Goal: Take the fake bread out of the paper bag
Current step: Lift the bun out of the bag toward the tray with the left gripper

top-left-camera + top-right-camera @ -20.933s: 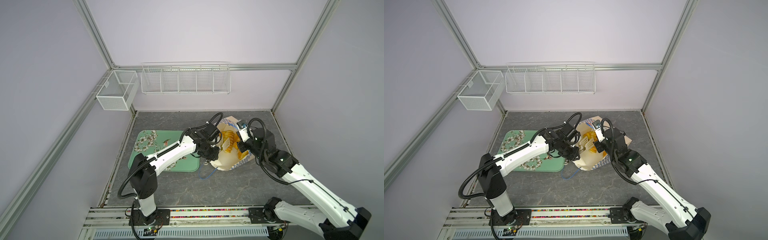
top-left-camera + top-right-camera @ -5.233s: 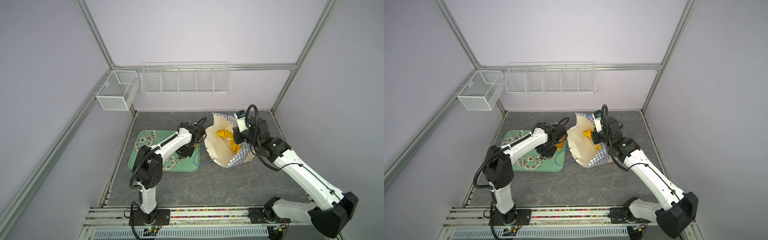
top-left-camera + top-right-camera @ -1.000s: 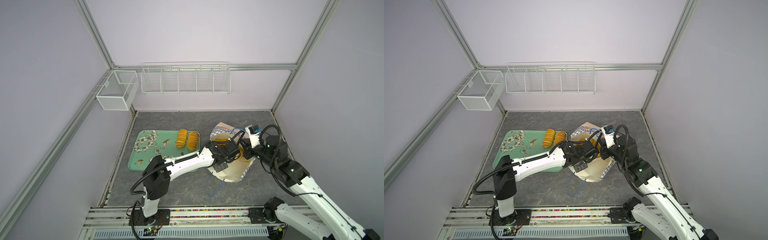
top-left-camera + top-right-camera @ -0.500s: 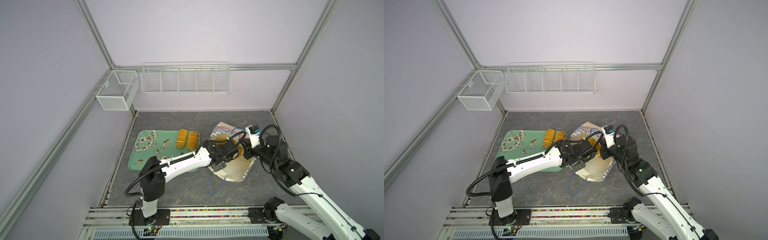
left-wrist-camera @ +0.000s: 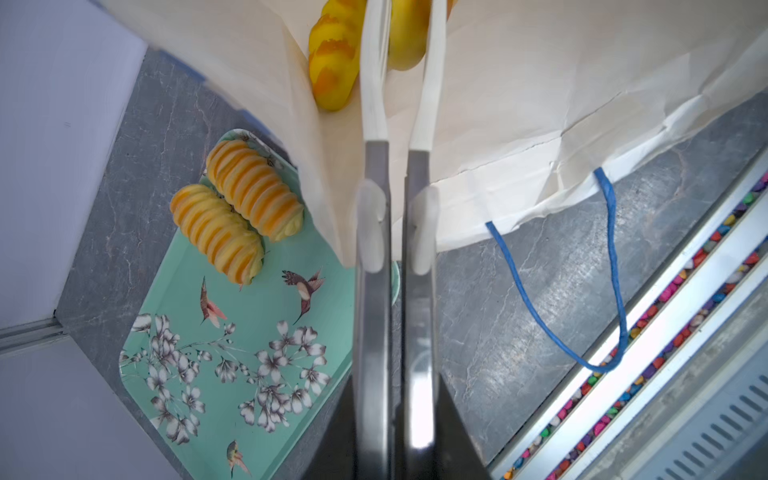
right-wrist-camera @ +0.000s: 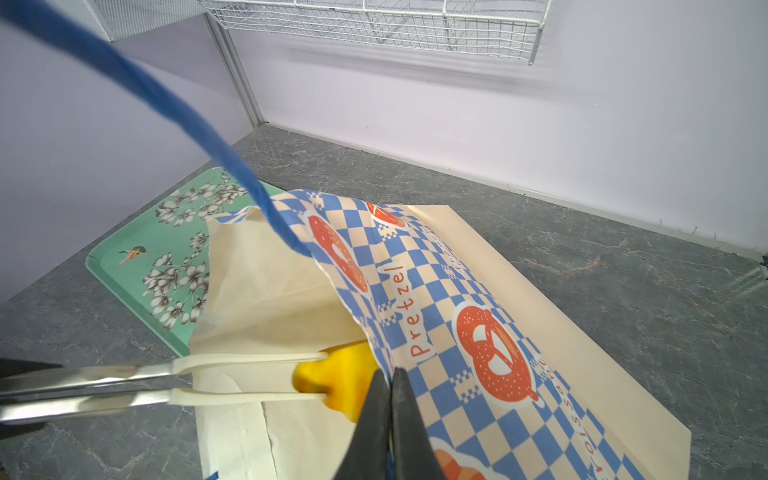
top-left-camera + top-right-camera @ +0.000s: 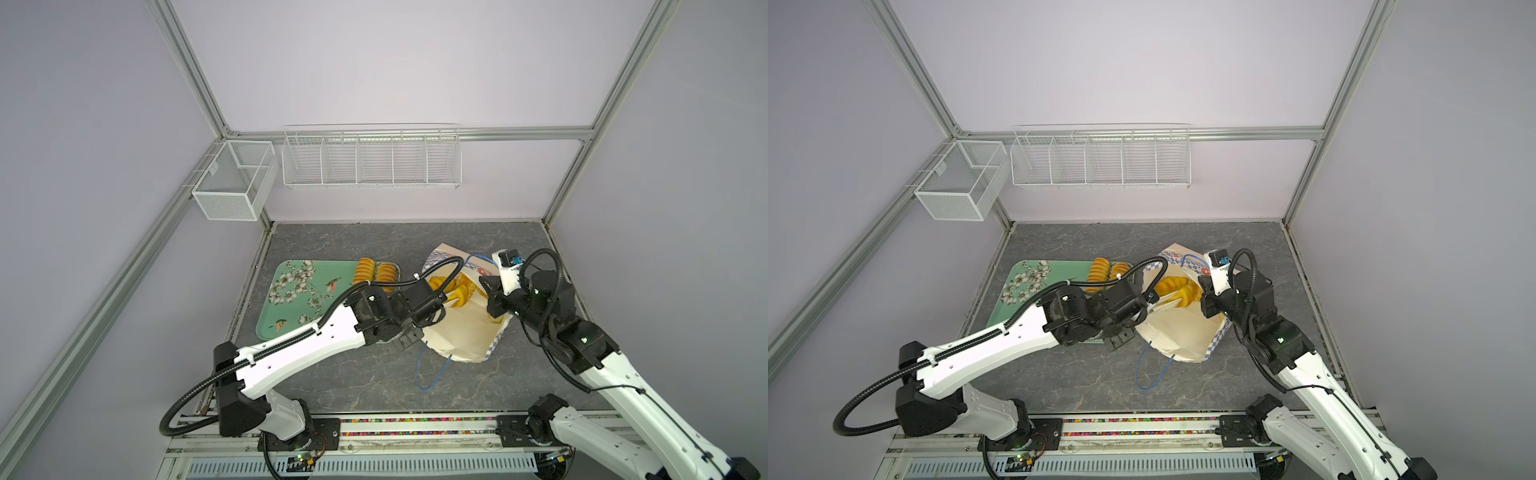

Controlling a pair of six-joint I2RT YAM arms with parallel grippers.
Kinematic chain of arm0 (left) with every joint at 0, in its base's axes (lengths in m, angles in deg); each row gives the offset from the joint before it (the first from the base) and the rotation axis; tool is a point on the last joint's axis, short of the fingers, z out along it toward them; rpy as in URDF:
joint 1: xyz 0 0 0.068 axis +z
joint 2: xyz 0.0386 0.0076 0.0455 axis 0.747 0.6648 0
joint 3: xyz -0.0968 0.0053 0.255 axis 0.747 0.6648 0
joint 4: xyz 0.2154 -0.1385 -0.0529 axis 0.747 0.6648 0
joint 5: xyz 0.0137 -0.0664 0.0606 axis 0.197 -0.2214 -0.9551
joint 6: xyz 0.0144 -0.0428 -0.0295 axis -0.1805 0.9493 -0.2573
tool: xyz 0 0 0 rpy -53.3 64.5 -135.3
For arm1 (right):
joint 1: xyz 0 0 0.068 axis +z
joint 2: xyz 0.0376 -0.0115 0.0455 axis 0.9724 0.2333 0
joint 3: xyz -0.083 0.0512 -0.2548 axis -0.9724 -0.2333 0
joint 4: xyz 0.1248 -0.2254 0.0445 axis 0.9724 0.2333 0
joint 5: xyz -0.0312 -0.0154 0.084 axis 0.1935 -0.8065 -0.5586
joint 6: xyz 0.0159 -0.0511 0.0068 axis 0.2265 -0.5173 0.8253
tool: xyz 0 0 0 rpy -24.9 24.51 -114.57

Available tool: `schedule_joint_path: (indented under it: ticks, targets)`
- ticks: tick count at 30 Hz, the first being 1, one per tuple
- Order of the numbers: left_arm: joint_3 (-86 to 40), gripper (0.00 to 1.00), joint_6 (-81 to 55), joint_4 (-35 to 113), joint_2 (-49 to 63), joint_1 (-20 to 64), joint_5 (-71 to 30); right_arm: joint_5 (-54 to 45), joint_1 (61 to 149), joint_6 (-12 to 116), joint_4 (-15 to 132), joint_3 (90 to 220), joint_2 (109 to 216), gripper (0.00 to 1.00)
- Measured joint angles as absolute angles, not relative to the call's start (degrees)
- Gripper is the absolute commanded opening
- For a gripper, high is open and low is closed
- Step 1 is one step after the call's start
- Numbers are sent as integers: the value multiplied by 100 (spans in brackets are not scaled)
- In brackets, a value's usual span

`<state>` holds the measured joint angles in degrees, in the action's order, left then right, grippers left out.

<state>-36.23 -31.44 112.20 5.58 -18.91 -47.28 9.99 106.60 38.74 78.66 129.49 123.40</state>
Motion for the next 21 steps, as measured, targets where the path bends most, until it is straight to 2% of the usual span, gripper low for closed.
schedule_joint_path:
  ticks: [13,21]
  targets:
    - [-2434,0,-2307,11360,-1986,-1850,-4603,1587,10660,4272,7868,13213,12775,7]
    - [-2019,0,-1547,11268,-2438,-916,-4148,1665,10662,4314,7870,13220,12766,7]
